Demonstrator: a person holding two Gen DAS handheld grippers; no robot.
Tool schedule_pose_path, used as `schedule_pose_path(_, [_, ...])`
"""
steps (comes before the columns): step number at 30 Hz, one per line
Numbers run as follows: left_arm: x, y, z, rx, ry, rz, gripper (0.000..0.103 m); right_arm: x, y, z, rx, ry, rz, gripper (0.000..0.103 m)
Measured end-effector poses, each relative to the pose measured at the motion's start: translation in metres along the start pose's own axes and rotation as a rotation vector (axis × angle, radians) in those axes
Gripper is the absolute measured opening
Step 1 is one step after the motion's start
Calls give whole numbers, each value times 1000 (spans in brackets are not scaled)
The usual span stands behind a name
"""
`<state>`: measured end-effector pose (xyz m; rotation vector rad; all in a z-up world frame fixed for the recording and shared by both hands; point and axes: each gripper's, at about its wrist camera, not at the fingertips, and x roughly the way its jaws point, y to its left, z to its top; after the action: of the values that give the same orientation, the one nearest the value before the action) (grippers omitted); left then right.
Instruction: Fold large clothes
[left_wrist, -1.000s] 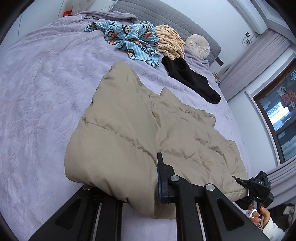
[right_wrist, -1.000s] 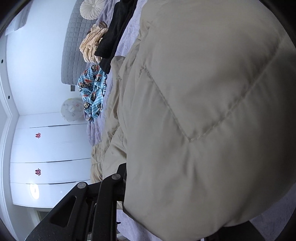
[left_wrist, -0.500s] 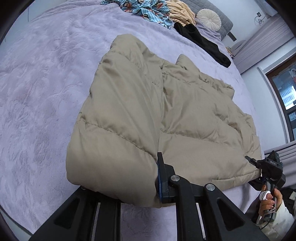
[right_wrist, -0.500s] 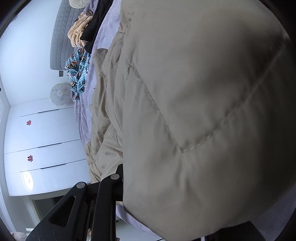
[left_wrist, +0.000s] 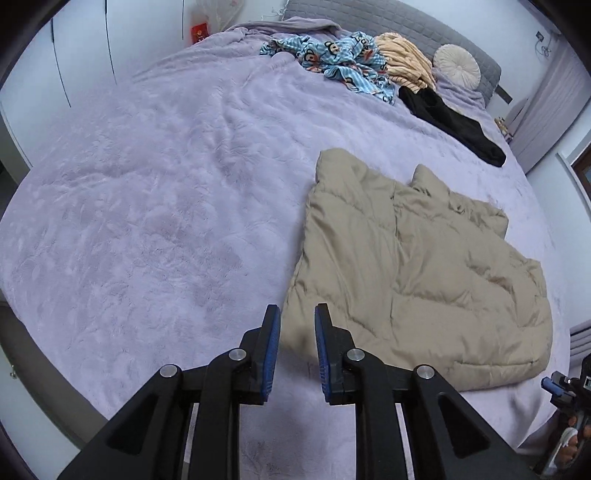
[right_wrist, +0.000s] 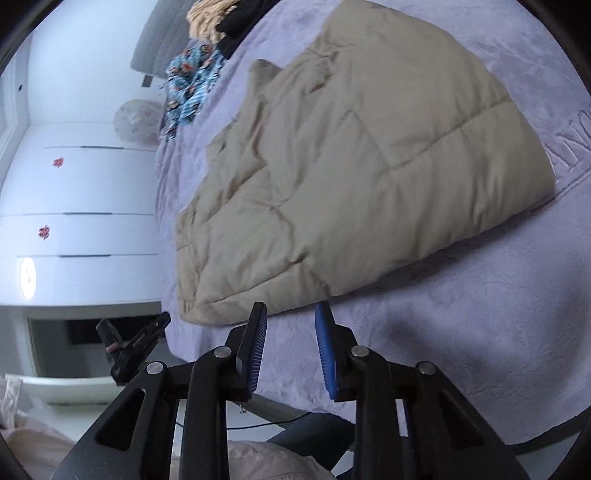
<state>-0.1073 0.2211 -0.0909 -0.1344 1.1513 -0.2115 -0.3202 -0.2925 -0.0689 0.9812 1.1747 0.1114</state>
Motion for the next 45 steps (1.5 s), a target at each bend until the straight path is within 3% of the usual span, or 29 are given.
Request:
schedule_pose_path(3, [27,-12,7,35,48,-31,21,0,4,17,-31,-74,-99,29])
schedule_pose_path(7, [87,-30,1,141,137,121,21,22,-8,52,10,-127,-261,29])
schedule_pose_path(10, [105,-22,0,81,162,116,21,23,-25,55,52,-126,-301,26])
schedule_pose_path(14, [91,-24,6,87,183,148,21,17,-30,58,123,-135,-340,26])
schedule_pose_path(20, [56,-46,8,152,216,175,21,10,-18,51,165,-97,-294,31])
schedule_pose_path(23, [36,-62,5,161,186,148,21,19,-2,45,130,-79,-291,48])
schedule_pose_path(25, [25,-70,3,163,175,124,21,25,4,38,114,-60,-284,49])
schedule_pose_path(26, [21,-75,0,164,175,114,23,27,6,35,111,-50,-280,49])
schedule_pose_path(27, [17,-79,-3,166,178,111,58,29,7,32,108,-39,-272,49])
schedule_pose_path(28, [13,-83,-7,166,175,131,103,30,9,29,102,-27,-266,49])
schedule_pose_path(34, [-13,-96,-22,174,111,175,102,26,22,18,39,-2,-275,50])
schedule_pose_path(37, [-18,-94,-21,152,109,220,102,22,28,12,14,-2,-283,60])
schedule_pose_path(40, [-18,-91,-19,148,121,219,102,21,35,8,-5,-10,-284,73])
schedule_pose_path(41, [-16,-90,-18,152,134,210,102,20,38,6,-12,-16,-287,81])
schedule_pose_path(45, [-12,-87,-10,169,150,184,102,23,46,7,-13,-31,-282,84])
